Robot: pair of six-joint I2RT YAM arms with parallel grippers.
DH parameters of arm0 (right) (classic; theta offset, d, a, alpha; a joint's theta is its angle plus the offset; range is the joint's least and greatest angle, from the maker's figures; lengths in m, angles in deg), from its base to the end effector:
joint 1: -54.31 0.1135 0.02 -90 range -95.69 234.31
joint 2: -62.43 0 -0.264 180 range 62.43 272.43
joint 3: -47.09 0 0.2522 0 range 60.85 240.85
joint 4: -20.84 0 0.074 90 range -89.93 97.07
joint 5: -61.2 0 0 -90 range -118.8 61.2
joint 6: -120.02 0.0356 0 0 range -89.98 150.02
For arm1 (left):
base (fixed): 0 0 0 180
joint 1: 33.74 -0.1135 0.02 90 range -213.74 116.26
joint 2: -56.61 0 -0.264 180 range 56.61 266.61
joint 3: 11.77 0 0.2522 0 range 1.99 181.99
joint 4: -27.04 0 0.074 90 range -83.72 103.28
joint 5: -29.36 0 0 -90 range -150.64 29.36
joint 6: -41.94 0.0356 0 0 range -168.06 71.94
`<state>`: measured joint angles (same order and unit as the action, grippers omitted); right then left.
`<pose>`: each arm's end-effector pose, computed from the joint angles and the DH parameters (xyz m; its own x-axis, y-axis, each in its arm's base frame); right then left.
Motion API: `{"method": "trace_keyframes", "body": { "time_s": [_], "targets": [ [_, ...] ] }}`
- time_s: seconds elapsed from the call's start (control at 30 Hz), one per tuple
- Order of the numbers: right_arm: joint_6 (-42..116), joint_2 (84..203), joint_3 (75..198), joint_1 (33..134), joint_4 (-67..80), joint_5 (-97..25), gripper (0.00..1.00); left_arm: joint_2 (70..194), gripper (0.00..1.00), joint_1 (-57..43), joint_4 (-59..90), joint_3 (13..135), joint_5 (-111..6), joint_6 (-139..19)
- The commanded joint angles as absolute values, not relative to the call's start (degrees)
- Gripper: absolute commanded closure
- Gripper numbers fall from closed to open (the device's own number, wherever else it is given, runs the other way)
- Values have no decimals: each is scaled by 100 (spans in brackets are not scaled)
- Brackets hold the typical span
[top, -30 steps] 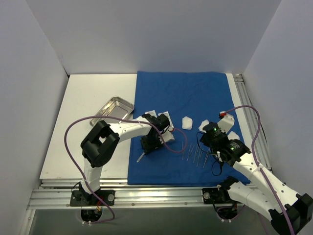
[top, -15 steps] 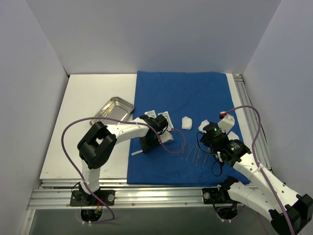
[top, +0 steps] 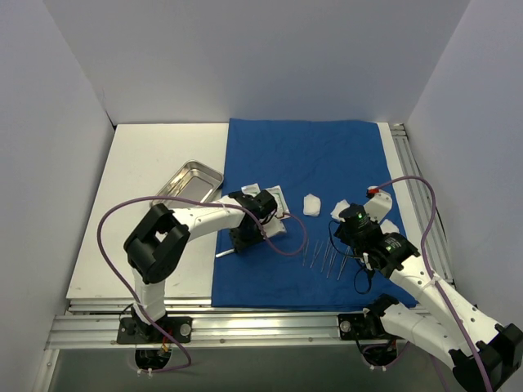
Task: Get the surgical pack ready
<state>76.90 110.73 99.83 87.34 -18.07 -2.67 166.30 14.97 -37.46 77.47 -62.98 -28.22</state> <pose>0.1621 0.0867 0.2702 -0.4593 0.4830 -0.7455 0.2199 0.8749 0.4314 0.2353 -0.2657 0.1648 -0.3643 0.9287 -0.0690 0.9270 0.3687 0.0681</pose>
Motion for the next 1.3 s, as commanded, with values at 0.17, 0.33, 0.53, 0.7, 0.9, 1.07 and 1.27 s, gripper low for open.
{"method": "trace_keyframes", "body": {
  "time_s": [0.17, 0.33, 0.53, 0.7, 0.9, 1.07, 1.27],
  "targets": [
    [7713, 11042, 10092, 8718, -1938, -50, 69, 16181, 94, 1416, -3928, 7696, -6310, -2784],
    [7722, 11033, 10101, 8718, -1956, -50, 69, 16085, 98, 1329, -3928, 7740, -6266, -2793],
    [7722, 11007, 10093, 8718, -1947, -50, 69, 15672, 98, 584, -4042, 8187, -6169, -2793],
    [7704, 10989, 10093, 8718, -1938, -42, 69, 15513, 98, -428, -4130, 8583, -6213, -2591],
    [7687, 10937, 10092, 8718, -1912, -59, 69, 15917, 98, -1755, -3849, 8874, -6239, -2266],
    [7678, 10945, 10075, 8718, -1894, -85, 69, 16601, 98, -2362, -3612, 9137, -6231, -2195],
    [7669, 10937, 10057, 8718, -1885, -94, 69, 17130, 98, -2592, -3234, 9322, -6345, -2169]
  ]
}}
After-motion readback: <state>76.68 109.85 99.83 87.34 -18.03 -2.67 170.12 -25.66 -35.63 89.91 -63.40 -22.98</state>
